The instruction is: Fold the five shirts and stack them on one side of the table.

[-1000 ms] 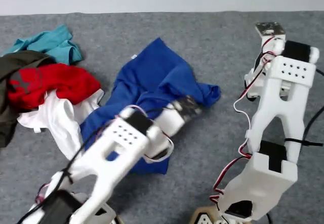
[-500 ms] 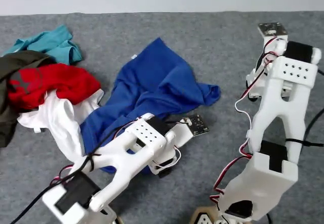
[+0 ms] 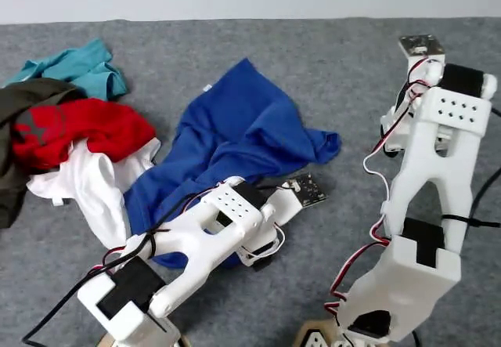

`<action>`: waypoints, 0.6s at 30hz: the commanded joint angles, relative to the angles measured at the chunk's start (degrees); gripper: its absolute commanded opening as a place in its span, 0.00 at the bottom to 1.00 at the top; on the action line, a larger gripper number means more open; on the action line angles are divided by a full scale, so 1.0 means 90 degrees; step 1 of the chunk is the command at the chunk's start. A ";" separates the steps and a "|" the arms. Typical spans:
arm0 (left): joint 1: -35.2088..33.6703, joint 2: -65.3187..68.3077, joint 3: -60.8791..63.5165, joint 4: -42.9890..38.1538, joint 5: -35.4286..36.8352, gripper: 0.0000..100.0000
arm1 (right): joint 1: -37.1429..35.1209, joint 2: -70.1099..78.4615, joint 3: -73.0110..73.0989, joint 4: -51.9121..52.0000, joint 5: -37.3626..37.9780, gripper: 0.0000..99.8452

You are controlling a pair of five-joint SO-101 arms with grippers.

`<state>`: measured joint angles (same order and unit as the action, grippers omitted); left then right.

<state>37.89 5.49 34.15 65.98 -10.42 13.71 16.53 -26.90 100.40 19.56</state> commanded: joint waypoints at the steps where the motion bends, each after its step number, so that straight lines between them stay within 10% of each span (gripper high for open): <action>1: -0.0137 -0.0020 0.0024 -0.0098 0.0117 0.09 | -0.0122 -0.0454 -0.0049 0.0239 -0.0068 0.22; 18: -0.2042 -0.2559 -0.1236 0.1885 -0.0342 0.00 | -0.0122 -0.0757 -0.0049 0.0239 -0.0059 0.22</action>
<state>22.95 -6.55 26.77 79.96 -12.88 13.36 13.10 -26.90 100.40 19.56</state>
